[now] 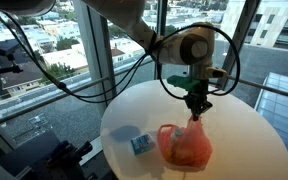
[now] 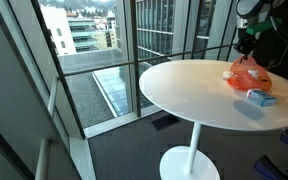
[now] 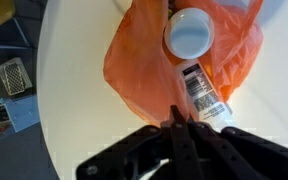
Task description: Pull the plastic bag upright on the table
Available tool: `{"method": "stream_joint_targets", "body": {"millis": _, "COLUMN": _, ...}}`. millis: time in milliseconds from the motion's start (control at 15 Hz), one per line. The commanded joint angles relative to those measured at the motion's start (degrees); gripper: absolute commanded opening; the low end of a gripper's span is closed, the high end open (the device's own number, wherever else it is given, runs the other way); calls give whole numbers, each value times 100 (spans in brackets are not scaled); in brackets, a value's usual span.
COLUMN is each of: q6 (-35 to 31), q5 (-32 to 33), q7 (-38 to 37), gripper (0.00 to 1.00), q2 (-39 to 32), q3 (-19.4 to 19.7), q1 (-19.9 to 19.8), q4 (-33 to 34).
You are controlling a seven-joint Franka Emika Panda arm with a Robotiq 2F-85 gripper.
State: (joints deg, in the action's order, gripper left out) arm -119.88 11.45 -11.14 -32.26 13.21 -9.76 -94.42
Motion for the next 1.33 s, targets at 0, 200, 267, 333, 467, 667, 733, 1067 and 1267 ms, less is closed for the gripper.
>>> {"method": "stream_joint_targets", "body": {"millis": 0, "q6": -247, "q5": -31, "q7": 104, "gripper": 0, "q2": 763, "q3": -3, "q1": -32, "q4": -724}}
{"method": "stream_joint_targets", "body": {"millis": 200, "q6": -357, "q5": 1, "q7": 104, "gripper": 0, "q2": 1205, "q3": 25, "q1": -36, "q4": -1107}}
{"method": "stream_joint_targets", "body": {"millis": 267, "q6": -377, "q5": 30, "q7": 72, "gripper": 0, "q2": 1316, "q3": 53, "q1": -38, "q4": -1196}}
{"method": "stream_joint_targets", "body": {"millis": 333, "q6": -388, "q5": 25, "q7": 72, "gripper": 0, "q2": 1422, "q3": 69, "q1": -52, "q4": -1281}}
{"method": "stream_joint_targets", "body": {"millis": 467, "q6": -397, "q5": 7, "q7": 80, "gripper": 0, "q2": 1630, "q3": 101, "q1": -84, "q4": -1434}}
{"method": "stream_joint_targets", "body": {"millis": 667, "q6": -399, "q5": -9, "q7": 87, "gripper": 0, "q2": 1859, "q3": 123, "q1": -131, "q4": -1593}}
{"method": "stream_joint_targets", "body": {"millis": 733, "q6": -362, "q5": -32, "q7": 101, "gripper": 0, "q2": 1897, "q3": 118, "q1": -147, "q4": -1614}}
{"method": "stream_joint_targets", "body": {"millis": 1067, "q6": -141, "q5": -142, "q7": 298, "gripper": 38, "q2": 1962, "q3": 26, "q1": -143, "q4": -1702}}
{"method": "stream_joint_targets", "body": {"millis": 1267, "q6": 57, "q5": -275, "q7": 566, "gripper": 62, "q2": 1945, "q3": -92, "q1": -112, "q4": -1705}}
